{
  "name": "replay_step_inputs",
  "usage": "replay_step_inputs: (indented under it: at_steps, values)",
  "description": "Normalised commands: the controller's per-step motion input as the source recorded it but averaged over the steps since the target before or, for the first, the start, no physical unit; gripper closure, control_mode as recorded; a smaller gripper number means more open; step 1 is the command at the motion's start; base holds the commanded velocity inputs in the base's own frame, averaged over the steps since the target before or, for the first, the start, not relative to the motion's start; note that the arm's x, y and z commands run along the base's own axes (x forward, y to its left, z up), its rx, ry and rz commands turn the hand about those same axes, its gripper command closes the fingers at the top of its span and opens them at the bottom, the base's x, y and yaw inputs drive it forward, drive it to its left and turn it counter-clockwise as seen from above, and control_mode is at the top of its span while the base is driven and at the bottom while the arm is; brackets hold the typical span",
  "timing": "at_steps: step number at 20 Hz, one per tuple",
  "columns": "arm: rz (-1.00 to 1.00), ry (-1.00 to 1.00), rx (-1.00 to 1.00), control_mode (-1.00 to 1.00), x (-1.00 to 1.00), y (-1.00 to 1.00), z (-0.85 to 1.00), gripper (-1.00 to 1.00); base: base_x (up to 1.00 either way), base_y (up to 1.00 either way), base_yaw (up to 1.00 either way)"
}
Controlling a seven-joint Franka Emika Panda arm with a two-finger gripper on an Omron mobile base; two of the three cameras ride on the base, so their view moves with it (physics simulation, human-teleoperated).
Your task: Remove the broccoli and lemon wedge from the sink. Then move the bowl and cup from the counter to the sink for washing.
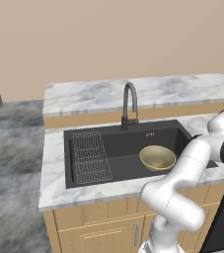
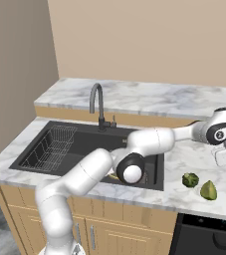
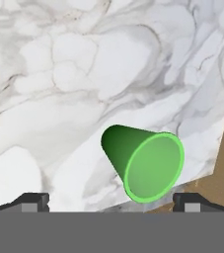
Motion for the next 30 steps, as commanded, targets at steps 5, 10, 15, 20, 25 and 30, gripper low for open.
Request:
replay_step_inputs:
  at_steps: [5, 10, 15, 20, 25, 30]
  values:
    - [0.0, -0.02, 0.04, -1.0, 0.06, -0.09, -0.05, -1.0, 0.0, 0.0, 0.0]
    - [0.0, -0.02, 0.03, -1.0, 0.05, -0.11, -0.02, -1.0, 0.0, 0.0, 0.0]
    - [0.0, 0.0, 0.05, -1.0, 0.15, -0.12, -0.04, -1.0, 0.0, 0.0, 0.0]
    - [0.0, 0.0, 0.02, -1.0, 0.2, -0.18, -0.03, -1.0, 0.0, 0.0, 0.0]
    - [0.0, 0.0, 0.0, -1.0, 0.17, -0.27, 0.0, -1.0, 0.0, 0.0, 0.0]
    - [0.0, 0.0, 0.01, -1.0, 0.08, -0.29, 0.01, -1.0, 0.0, 0.0, 0.0]
